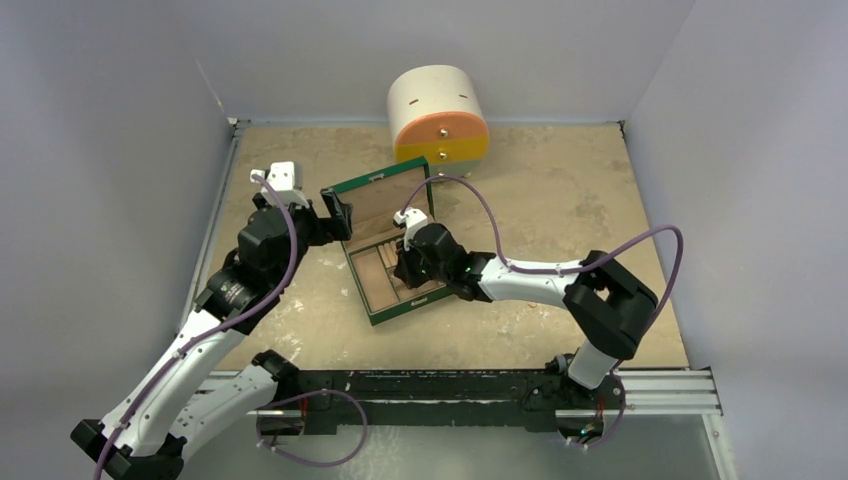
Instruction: Organize the mixed jewelry
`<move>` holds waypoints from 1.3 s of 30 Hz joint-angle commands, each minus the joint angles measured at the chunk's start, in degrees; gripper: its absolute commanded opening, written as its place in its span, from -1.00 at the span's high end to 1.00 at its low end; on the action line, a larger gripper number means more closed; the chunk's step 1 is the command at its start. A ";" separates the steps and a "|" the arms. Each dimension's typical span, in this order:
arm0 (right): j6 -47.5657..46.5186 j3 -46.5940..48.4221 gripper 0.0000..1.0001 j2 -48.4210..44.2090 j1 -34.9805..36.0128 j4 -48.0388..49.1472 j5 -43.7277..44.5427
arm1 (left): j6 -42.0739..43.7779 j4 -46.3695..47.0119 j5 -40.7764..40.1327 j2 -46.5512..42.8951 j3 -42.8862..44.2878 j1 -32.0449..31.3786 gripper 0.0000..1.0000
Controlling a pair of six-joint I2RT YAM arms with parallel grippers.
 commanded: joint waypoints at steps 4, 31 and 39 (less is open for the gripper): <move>-0.80 2.85 1.00 -0.11 0.74 -1.14 5.90 | -0.95 2.13 0.22 0.15 0.90 0.44 -0.92; 2.59 -0.22 0.58 -7.26 1.10 -2.92 11.66 | -0.95 2.04 0.05 0.52 0.93 0.46 -0.92; 0.74 -3.25 0.51 -14.76 0.64 -10.21 25.37 | -0.95 2.07 0.14 0.69 0.88 0.50 -0.92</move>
